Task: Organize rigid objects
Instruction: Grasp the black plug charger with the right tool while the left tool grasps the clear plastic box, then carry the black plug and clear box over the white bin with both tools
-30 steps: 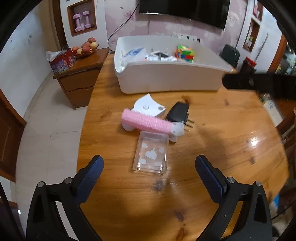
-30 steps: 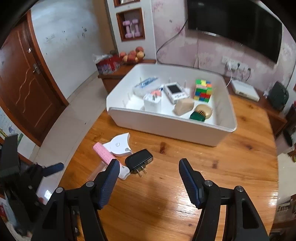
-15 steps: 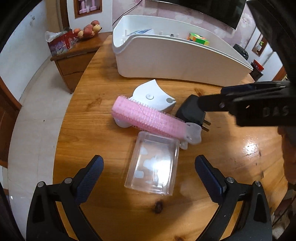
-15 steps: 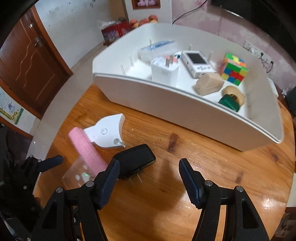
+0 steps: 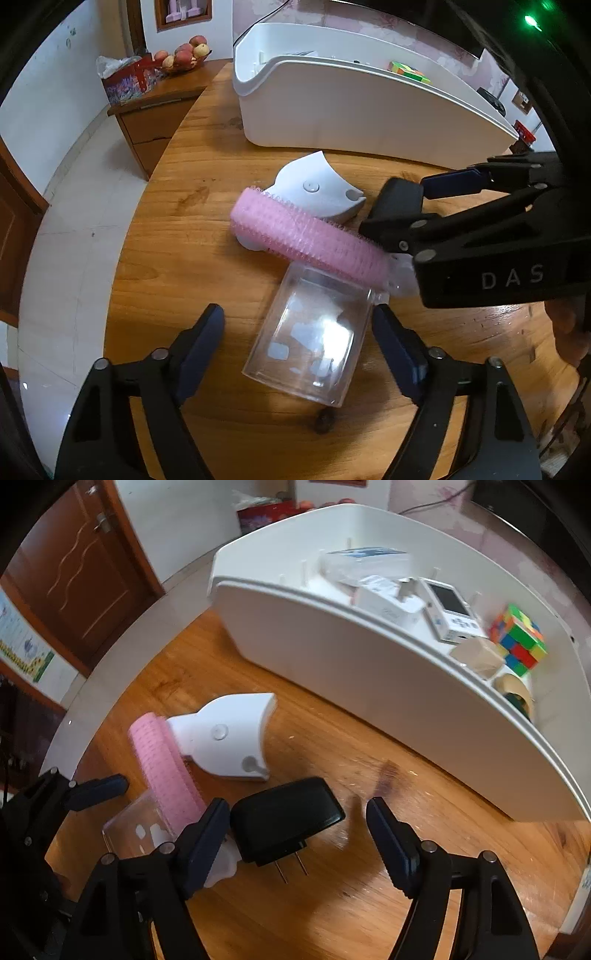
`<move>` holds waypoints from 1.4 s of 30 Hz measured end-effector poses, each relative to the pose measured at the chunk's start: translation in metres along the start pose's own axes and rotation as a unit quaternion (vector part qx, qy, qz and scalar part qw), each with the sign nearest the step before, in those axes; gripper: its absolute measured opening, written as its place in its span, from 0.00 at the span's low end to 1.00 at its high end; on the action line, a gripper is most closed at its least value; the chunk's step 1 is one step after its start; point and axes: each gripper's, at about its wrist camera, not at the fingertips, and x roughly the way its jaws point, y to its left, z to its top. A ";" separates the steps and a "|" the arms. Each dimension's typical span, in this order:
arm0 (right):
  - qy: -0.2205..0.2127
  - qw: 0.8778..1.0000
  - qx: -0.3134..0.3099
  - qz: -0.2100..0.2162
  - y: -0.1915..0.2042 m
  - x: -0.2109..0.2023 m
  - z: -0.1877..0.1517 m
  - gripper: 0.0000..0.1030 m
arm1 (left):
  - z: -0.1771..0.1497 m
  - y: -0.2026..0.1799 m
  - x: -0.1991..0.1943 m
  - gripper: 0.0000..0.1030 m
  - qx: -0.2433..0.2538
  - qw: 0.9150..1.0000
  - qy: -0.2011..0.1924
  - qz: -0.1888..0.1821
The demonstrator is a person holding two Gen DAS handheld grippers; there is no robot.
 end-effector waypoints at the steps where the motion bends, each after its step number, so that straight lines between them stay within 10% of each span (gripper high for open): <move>1: 0.003 1.000 -0.003 0.002 0.001 0.001 0.000 0.75 | 0.000 -0.001 0.000 0.76 0.004 1.000 -0.001 0.000; 13: -0.002 0.998 -0.054 -0.005 0.006 0.018 -0.009 0.75 | -0.004 -0.004 -0.005 0.63 0.010 1.000 -0.015 -0.009; 16: -0.024 0.998 -0.060 0.002 0.008 0.015 -0.016 0.63 | -0.008 -0.006 -0.007 0.62 0.008 1.000 -0.021 -0.006; 25: -0.056 0.998 0.007 -0.005 -0.019 0.001 -0.040 0.62 | -0.019 -0.004 -0.015 0.58 -0.013 1.000 -0.024 -0.009; 34: -0.092 0.991 0.098 0.003 -0.057 -0.057 -0.070 0.62 | -0.017 -0.008 -0.049 0.58 -0.025 0.998 -0.012 -0.050; 42: -0.152 0.980 0.121 -0.038 -0.082 -0.158 -0.049 0.62 | 0.049 -0.023 -0.132 0.58 0.002 0.996 -0.062 -0.066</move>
